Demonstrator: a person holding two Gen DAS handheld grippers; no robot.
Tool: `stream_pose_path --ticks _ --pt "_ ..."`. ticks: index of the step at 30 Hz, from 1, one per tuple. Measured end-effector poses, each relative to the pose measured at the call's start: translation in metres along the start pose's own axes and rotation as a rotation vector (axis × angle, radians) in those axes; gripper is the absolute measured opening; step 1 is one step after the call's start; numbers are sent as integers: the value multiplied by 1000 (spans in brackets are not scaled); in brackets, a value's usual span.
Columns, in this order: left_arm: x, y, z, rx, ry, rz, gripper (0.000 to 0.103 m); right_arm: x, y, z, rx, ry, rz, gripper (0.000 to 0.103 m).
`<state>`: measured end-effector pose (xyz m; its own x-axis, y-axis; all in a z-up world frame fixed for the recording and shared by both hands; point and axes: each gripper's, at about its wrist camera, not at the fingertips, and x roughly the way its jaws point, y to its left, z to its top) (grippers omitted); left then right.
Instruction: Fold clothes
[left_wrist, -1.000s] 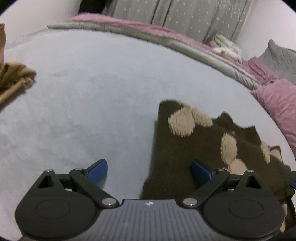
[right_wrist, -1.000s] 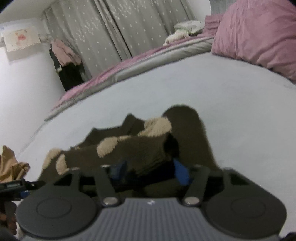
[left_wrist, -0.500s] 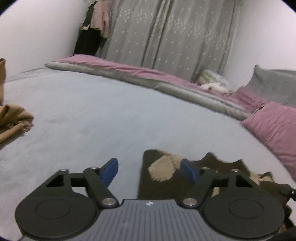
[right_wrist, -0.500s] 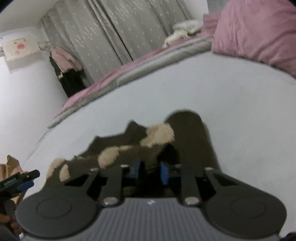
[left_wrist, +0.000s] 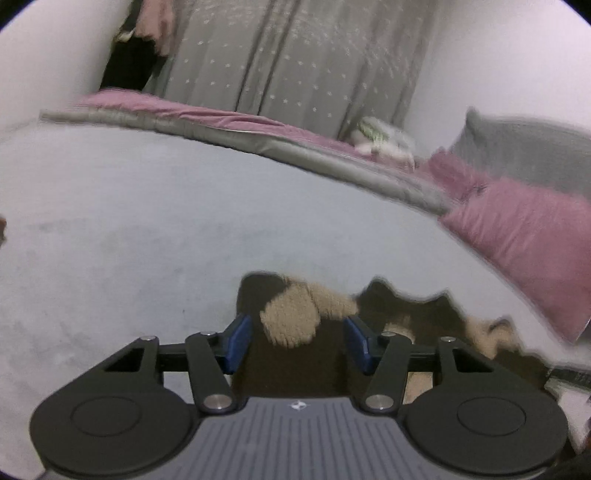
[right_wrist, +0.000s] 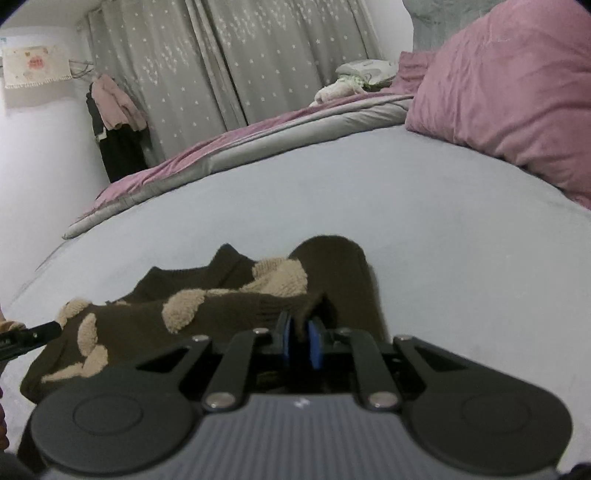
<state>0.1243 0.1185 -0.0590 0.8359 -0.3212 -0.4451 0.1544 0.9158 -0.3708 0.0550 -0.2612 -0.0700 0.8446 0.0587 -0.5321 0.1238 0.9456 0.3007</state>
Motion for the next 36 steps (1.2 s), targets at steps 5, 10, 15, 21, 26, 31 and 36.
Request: stream_pose_path --ticks 5,10,15,21,26,31,36 --pt "-8 21 10 -79 -52 -8 54 -14 6 9 -31 -78 14 10" --pt "3 6 1 -3 -15 -49 54 -17 17 11 -106 -96 -20 10" --pt "6 -18 -6 103 -9 -66 54 -5 10 5 -72 -35 -61 51" --pt "12 -39 -15 227 22 -56 54 -17 28 8 -147 -130 -47 67" --pt "18 -56 -29 372 69 -31 54 -8 67 -3 -266 -108 29 64" --pt "28 -63 -48 502 138 28 60 8 98 -27 -409 -48 36 63" --pt "29 -58 -41 441 156 8 60 24 83 -34 -369 42 25 64"
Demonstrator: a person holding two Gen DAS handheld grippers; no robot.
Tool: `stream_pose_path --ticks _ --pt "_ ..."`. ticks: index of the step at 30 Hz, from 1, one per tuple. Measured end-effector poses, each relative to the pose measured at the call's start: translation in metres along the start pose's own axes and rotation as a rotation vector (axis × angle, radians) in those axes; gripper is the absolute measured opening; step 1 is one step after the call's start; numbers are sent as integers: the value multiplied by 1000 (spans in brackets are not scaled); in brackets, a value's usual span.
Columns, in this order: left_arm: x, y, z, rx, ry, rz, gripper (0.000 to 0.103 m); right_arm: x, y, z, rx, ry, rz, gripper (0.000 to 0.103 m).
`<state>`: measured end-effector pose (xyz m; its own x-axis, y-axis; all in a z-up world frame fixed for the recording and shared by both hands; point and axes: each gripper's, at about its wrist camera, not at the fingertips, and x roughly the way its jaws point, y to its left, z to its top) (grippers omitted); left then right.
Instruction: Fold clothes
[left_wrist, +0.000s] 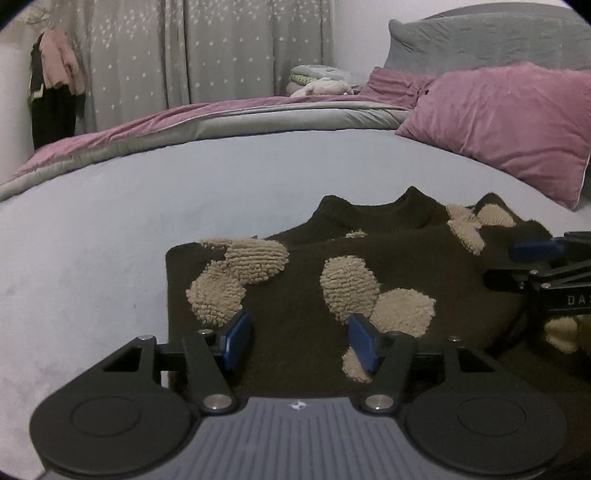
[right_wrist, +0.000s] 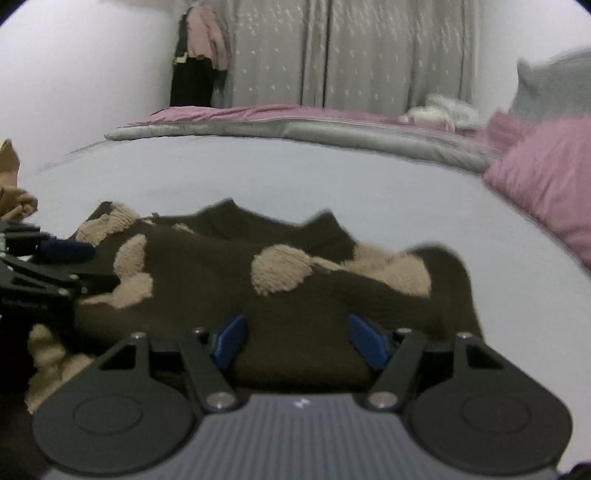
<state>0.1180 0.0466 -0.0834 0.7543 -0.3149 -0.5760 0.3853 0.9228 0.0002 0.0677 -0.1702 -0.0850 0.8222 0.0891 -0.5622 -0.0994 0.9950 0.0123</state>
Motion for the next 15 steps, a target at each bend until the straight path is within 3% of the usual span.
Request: stream_pose_path --ticks 7,11,15 --pt "-20 0 17 13 -129 9 60 -16 9 12 -27 -52 -15 65" --pt "-7 3 17 11 -97 3 60 -24 2 15 1 -98 -24 65" --pt "13 8 14 25 -34 44 61 -21 -9 16 30 -92 -40 65"
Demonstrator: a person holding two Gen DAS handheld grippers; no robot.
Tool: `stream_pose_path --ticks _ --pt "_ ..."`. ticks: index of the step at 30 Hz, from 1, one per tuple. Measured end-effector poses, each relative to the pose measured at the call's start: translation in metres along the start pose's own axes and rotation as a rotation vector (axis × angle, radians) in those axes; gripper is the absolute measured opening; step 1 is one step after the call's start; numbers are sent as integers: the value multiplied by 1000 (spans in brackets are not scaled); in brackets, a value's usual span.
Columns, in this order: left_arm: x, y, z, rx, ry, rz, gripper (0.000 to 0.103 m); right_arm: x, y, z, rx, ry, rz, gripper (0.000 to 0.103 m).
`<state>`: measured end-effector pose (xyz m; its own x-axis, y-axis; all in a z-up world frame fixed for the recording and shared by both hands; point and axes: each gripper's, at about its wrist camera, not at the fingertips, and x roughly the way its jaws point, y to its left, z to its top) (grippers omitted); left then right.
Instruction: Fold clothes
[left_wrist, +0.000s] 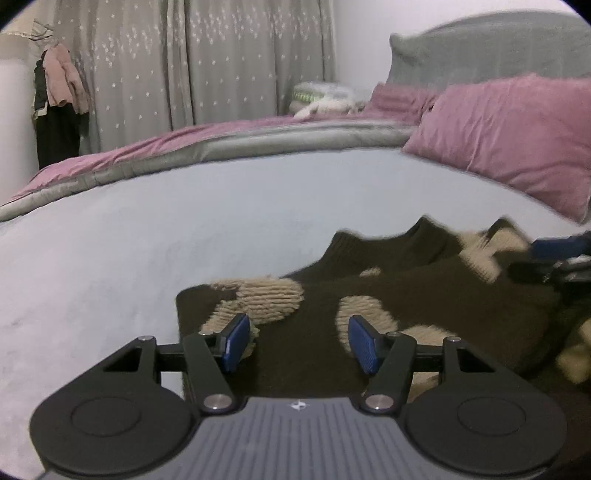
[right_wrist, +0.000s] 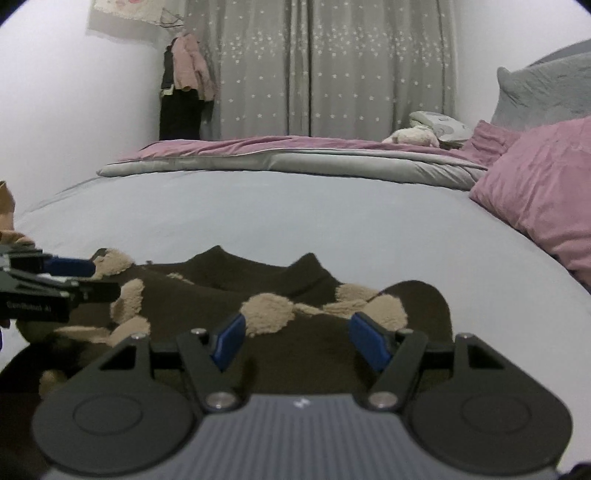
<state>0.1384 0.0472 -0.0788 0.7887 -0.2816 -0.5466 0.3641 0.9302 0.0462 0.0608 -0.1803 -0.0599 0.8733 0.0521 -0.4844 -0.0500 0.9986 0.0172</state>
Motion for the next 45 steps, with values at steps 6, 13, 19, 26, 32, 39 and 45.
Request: stream_pose_path --ticks 6,13,19,26,32,39,45 --pt "9 14 -9 -88 14 -27 63 21 -16 -10 41 118 -39 65" --pt "-8 1 -6 -65 10 17 63 15 -18 -8 47 122 -35 70" --pt "-30 -4 -8 -89 7 28 70 -3 -20 -6 43 112 -36 84" --pt "-66 -7 -21 -151 4 40 86 -23 -20 -8 -3 106 -48 100" --pt "-99 -6 -29 -215 18 25 92 -47 -15 -13 -43 110 -26 103" --pt "-132 -7 -48 -263 23 10 93 -76 -23 -25 7 145 4 103" --pt "-154 -6 -71 -272 83 11 93 -96 -31 -41 39 224 -1 103"
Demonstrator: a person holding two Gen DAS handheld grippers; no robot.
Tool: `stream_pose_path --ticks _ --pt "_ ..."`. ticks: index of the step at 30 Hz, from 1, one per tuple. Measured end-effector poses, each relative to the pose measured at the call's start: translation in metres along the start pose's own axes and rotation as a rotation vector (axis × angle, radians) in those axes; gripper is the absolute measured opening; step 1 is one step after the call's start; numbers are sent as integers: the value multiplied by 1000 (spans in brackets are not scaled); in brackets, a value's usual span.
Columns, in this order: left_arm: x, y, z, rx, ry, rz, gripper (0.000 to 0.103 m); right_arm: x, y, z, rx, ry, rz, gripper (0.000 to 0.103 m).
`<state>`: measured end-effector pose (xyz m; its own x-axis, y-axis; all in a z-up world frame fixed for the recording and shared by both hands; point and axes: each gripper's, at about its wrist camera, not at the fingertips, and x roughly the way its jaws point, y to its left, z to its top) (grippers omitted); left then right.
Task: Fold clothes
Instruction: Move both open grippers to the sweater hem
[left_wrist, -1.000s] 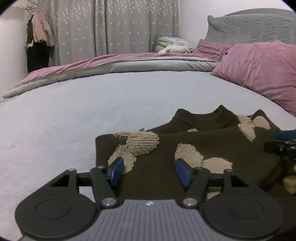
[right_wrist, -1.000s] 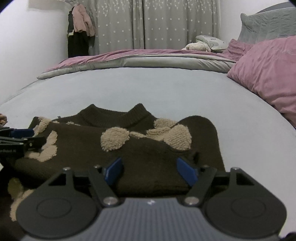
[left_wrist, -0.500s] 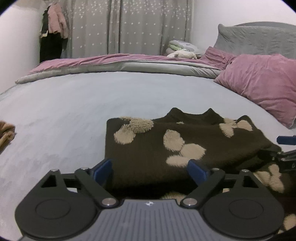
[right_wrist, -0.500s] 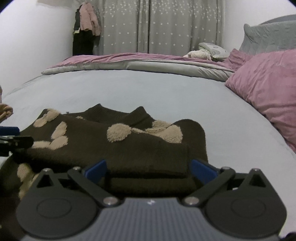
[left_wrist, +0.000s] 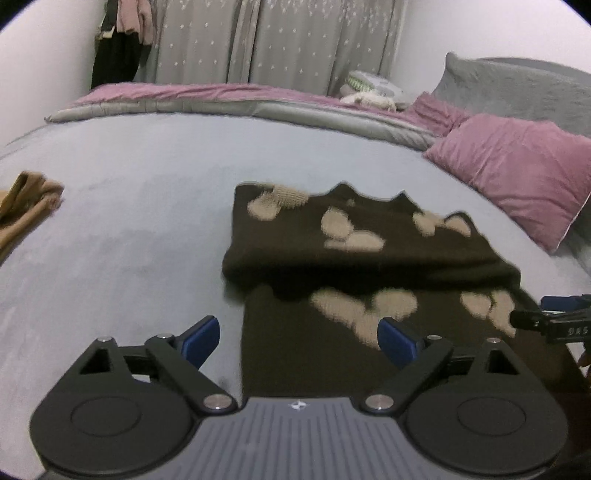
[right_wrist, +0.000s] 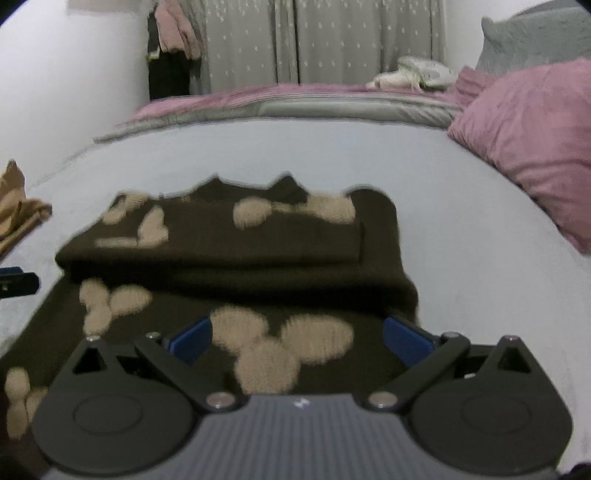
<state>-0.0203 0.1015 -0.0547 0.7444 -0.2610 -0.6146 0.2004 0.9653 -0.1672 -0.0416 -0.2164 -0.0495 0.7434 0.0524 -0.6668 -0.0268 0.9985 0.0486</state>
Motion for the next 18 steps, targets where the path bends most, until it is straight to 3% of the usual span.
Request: stream_pose_path --ticks 18 --pt "-33 -10 -41 -6 142 45 93 -59 -11 -48 44 190 -49 103"
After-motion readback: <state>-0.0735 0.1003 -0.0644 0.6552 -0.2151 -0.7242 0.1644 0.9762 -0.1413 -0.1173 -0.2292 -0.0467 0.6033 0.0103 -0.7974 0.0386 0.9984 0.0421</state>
